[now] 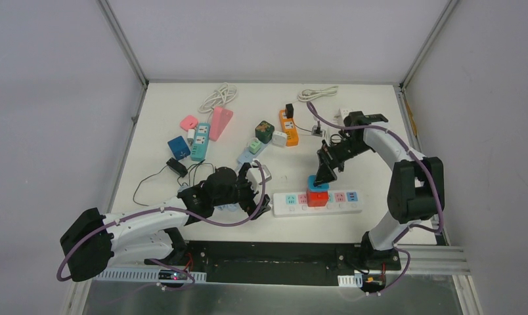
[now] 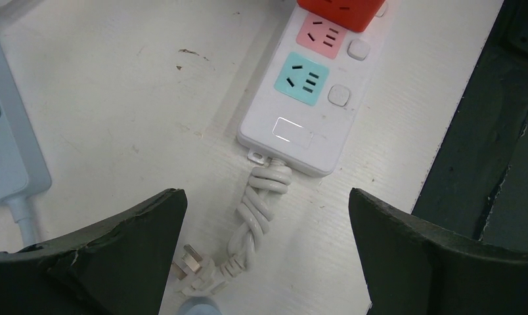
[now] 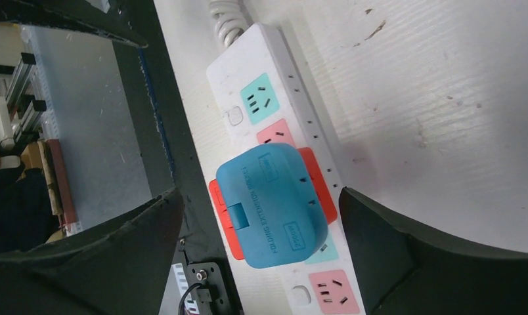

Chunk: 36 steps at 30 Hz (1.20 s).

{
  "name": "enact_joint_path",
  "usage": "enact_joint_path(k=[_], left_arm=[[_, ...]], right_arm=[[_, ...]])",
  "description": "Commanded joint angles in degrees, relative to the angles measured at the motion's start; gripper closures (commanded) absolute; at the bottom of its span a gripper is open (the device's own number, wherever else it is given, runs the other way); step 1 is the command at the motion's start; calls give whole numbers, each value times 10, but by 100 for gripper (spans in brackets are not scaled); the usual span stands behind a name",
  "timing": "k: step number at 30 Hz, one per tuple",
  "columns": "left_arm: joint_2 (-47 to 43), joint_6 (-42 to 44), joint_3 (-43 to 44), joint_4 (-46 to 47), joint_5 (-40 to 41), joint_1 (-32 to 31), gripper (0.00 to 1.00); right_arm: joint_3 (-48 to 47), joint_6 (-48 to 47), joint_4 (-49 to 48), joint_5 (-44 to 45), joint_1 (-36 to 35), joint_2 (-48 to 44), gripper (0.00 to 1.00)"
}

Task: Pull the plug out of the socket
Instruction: Remove the plug from the socket.

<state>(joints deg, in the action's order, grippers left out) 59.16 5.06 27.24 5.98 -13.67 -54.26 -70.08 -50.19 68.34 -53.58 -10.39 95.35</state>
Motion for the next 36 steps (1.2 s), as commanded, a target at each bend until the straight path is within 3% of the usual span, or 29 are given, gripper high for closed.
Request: enact_joint_path(k=[1, 21, 36], left_arm=[[2, -2, 7, 22, -8, 5, 1], [1, -1, 7, 21, -9, 5, 1], [2, 0, 7, 21, -10, 5, 1]], right_arm=[[-25, -62, 61, -4, -18, -2, 9], [-35, -129, 118, 6, -37, -59, 21], [17, -105, 44, 81, -75, -124, 36]])
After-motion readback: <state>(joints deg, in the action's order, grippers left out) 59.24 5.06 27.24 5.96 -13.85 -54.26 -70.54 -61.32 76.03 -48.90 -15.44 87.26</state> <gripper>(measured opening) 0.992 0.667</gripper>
